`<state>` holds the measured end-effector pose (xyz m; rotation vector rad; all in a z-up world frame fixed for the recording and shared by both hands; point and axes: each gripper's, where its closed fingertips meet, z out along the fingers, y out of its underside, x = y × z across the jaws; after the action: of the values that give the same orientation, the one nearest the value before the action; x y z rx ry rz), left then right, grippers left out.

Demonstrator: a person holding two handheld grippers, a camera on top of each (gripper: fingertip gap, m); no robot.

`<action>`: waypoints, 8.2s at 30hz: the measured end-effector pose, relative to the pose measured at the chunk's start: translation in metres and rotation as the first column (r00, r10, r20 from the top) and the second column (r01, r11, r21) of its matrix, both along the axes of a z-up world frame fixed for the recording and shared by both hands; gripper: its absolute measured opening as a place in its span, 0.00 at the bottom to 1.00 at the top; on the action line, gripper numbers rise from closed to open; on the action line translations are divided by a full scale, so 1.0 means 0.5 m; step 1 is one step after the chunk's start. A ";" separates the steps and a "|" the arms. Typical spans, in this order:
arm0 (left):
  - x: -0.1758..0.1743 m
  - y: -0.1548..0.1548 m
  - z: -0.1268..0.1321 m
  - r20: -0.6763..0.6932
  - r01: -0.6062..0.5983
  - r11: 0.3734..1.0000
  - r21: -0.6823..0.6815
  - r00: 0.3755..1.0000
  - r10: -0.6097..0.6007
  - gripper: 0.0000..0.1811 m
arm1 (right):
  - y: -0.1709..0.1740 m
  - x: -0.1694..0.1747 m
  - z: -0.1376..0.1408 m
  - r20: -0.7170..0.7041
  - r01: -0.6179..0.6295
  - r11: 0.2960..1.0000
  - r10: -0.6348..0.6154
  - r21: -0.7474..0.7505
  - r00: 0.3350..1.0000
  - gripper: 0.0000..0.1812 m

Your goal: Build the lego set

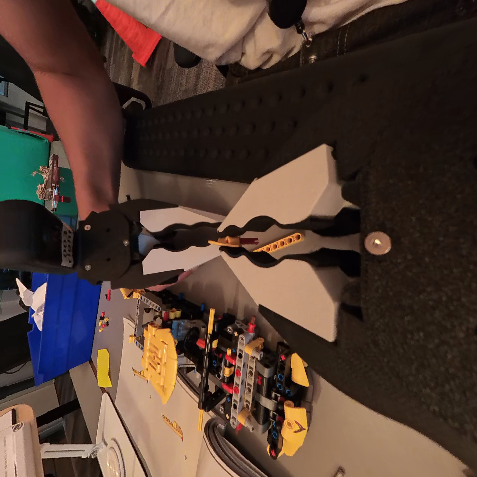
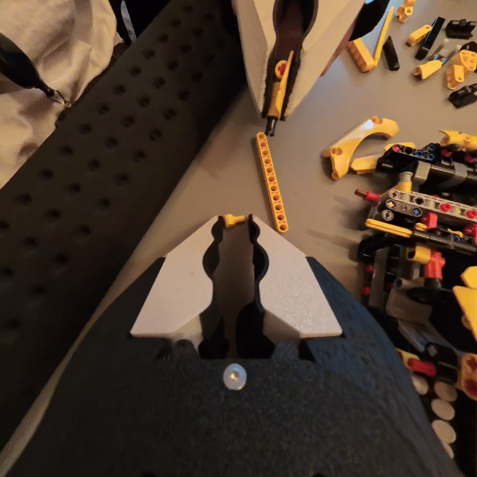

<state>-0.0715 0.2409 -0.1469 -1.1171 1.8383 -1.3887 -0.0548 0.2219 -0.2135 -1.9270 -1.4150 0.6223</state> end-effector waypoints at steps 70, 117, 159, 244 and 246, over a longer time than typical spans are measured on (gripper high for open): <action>-0.026 0.057 0.183 0.381 -0.015 0.943 -0.333 0.912 0.149 0.04 | 0.107 -0.060 0.325 -0.843 0.369 0.921 -0.294 -0.125 0.450 0.08; -0.038 0.051 0.196 0.398 0.030 0.932 -0.362 0.909 0.125 0.04 | 0.112 -0.067 0.334 -0.852 0.369 0.927 -0.244 -0.066 0.462 0.08; -0.062 0.096 0.279 0.511 0.274 0.559 -0.782 0.796 0.324 0.04 | 0.149 -0.094 0.408 -0.959 0.512 0.856 -0.080 0.074 0.272 0.08; -0.023 0.068 0.159 0.154 0.135 0.681 -0.719 0.987 -0.032 0.04 | 0.111 -0.058 0.288 -0.623 0.389 0.890 -0.168 0.237 0.764 0.07; -0.022 0.065 0.156 0.146 0.136 0.680 -0.720 0.988 -0.043 0.04 | 0.112 -0.063 0.283 -0.607 0.387 0.889 -0.171 0.245 0.776 0.06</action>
<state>-0.0827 0.2733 -0.0689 -1.2684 1.2536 -2.3112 -0.0860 0.2779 -0.0722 -1.4440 -0.7622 0.6680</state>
